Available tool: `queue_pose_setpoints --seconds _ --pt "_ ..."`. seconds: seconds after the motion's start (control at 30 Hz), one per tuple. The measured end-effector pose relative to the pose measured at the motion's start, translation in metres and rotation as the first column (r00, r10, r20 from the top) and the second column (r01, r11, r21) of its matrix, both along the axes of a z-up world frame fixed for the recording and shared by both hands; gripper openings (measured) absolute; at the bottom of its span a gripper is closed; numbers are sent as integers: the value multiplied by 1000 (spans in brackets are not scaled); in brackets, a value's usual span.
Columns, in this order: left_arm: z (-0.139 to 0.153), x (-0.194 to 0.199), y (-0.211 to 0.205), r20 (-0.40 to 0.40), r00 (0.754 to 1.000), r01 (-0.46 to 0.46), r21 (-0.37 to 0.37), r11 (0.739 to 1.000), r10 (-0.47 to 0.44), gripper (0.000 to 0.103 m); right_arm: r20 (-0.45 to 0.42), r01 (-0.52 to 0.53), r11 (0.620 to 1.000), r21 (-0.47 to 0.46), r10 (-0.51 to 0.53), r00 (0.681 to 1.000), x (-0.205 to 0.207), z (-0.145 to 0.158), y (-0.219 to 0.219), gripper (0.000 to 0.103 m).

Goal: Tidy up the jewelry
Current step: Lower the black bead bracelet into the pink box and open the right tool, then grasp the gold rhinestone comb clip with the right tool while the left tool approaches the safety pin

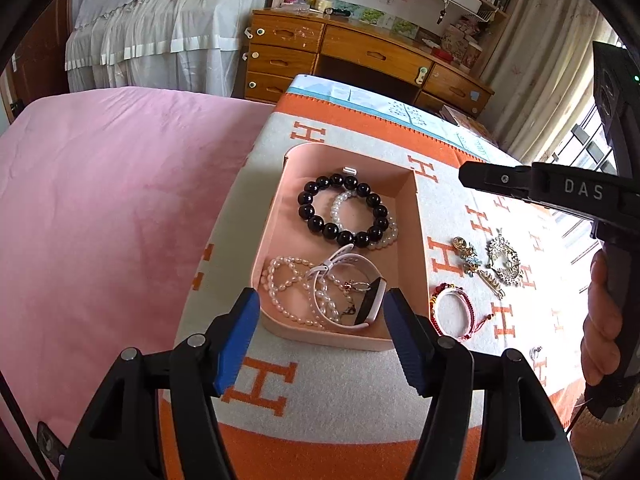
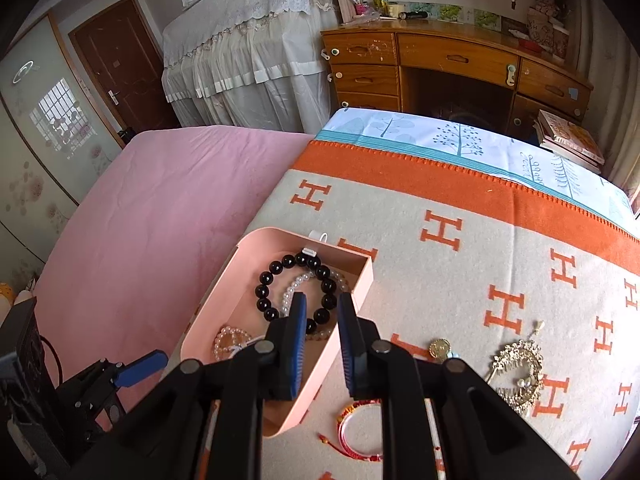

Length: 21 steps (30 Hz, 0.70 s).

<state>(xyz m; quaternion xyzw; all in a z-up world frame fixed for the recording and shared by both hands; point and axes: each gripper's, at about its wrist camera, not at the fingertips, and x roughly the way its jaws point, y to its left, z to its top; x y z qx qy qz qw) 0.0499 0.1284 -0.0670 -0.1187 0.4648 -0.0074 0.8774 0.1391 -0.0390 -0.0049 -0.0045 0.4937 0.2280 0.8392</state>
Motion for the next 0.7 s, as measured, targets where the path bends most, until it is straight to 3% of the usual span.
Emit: queue_pose_setpoints --seconds 0.3,0.5,0.63,0.7 --pt "21 -5 -28 -6 999 49 56 997 -49 63 12 1 1000 -10 -1 1000 -32 6 -42 16" --pt "60 5 -63 32 991 127 101 987 -131 64 83 48 999 -18 -47 995 -46 43 -94 16" --pt "87 21 -96 53 978 193 133 972 -201 69 151 100 994 -37 -94 984 -49 76 -130 33" --pt "98 29 -113 61 971 219 149 964 -230 69 192 126 991 -48 -115 975 -49 92 -147 33"
